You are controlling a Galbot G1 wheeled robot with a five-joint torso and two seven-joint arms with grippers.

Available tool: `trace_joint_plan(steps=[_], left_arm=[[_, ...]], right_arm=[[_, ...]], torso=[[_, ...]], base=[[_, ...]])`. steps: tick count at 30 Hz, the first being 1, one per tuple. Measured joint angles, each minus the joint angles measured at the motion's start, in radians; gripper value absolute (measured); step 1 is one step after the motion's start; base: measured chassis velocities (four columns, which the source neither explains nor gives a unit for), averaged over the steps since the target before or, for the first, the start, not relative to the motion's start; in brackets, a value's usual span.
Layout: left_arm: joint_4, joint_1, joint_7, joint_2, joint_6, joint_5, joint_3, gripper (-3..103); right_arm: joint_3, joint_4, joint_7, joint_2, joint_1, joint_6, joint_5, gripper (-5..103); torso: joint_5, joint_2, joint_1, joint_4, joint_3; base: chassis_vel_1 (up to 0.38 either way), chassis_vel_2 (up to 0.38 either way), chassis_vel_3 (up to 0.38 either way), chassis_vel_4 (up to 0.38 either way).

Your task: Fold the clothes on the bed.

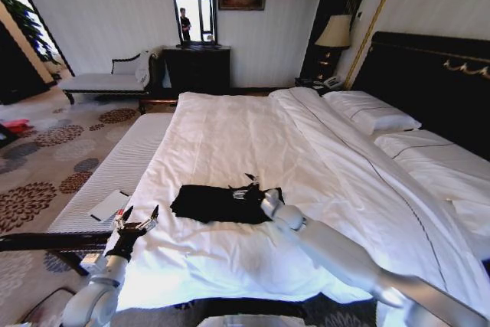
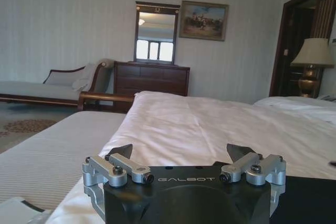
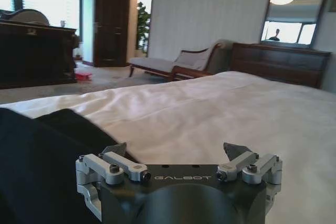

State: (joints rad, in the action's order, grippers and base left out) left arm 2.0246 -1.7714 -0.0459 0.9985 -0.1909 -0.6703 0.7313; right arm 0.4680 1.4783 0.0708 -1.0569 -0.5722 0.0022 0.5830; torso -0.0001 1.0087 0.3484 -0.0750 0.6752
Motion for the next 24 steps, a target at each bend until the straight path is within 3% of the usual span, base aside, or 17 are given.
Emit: trace_joint_plan(steps=[5, 9, 14, 24], left_arm=[[-0.009, -0.003, 0.001, -0.003, -0.002, -0.008, 0.01, 100], [-0.007, -0.003, 0.003, -0.006, -0.003, -0.013, 0.013, 100], [-0.011, 0.004, 0.006, -0.012, -0.004, -0.027, 0.016, 100], [-0.009, 0.037, 0.003, -0.017, 0.0, -0.026, -0.019, 100]], right_arm=[[0.073, -0.094, -0.003, -0.096, 0.032, 0.019, -0.032, 100], [0.084, -0.134, -0.011, -0.105, 0.029, 0.037, -0.069, 100], [0.044, -0.118, -0.015, -0.006, -0.014, 0.049, -0.093, 100], [-0.092, -0.055, -0.028, 0.129, -0.138, 0.071, -0.124, 100]], torso=[[0.0, 0.0, 0.0, 0.0002, 0.0], [-0.0001, 0.0, 0.0, 0.0001, 0.0], [0.0, 0.0, 0.0, -0.001, 0.0], [0.0003, 0.0, 0.0, 0.0, 0.0]], base=[[0.0, 0.0, 0.0, 0.0], [0.0, 0.0, 0.0, 0.0], [0.0, 0.0, 0.0, 0.0], [0.0, 0.0, 0.0, 0.0]])
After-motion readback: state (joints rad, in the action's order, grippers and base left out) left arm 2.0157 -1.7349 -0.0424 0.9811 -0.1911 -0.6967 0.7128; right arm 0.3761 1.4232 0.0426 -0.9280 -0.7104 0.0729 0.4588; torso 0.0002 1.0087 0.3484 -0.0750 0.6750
